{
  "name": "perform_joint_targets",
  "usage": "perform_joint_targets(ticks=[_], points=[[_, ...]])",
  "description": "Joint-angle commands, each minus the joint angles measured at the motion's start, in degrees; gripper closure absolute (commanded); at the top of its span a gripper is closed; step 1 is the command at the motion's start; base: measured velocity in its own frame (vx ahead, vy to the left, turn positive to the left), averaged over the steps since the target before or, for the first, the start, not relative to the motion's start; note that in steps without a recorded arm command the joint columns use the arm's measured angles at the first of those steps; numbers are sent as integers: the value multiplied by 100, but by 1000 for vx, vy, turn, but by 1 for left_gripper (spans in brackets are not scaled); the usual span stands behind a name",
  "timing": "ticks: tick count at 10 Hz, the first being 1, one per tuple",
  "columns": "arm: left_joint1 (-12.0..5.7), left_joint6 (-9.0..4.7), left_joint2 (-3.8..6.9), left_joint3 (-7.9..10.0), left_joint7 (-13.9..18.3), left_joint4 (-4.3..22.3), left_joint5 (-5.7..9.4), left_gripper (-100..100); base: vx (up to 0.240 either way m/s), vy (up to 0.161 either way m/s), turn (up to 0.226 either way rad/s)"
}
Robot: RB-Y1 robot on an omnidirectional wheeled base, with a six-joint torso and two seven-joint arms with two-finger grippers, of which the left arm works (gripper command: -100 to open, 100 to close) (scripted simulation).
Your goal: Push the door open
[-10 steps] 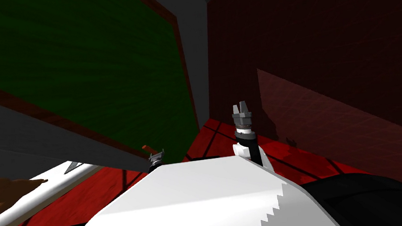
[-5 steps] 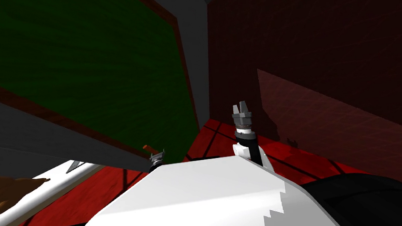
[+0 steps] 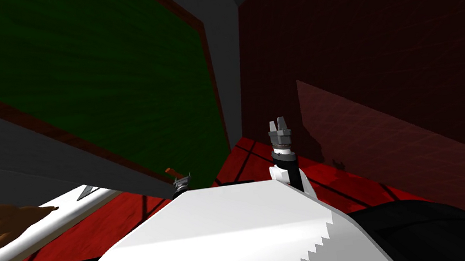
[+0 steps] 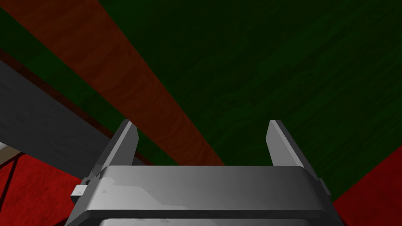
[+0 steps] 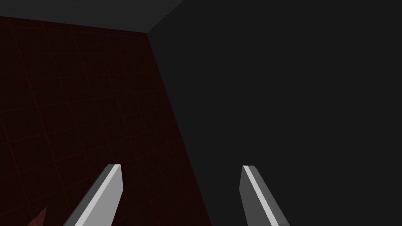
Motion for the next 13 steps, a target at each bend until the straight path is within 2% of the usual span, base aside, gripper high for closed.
perform_joint_targets(ticks=[1, 2, 3, 12, 13], points=[[-49, 217, -167, -145, -30, -128, -36, 100, 0, 0, 0], [-49, 217, -167, -145, -30, -128, -36, 100, 2, 3, 11], [-51, 351, -134, -212, -23, -89, -110, 100, 9, -29, 24], [-51, 351, -134, -212, -23, -89, -110, 100, -3, -8, -3], [19, 517, -32, -24, -116, -182, -302, 100, -30, -27, 144]])
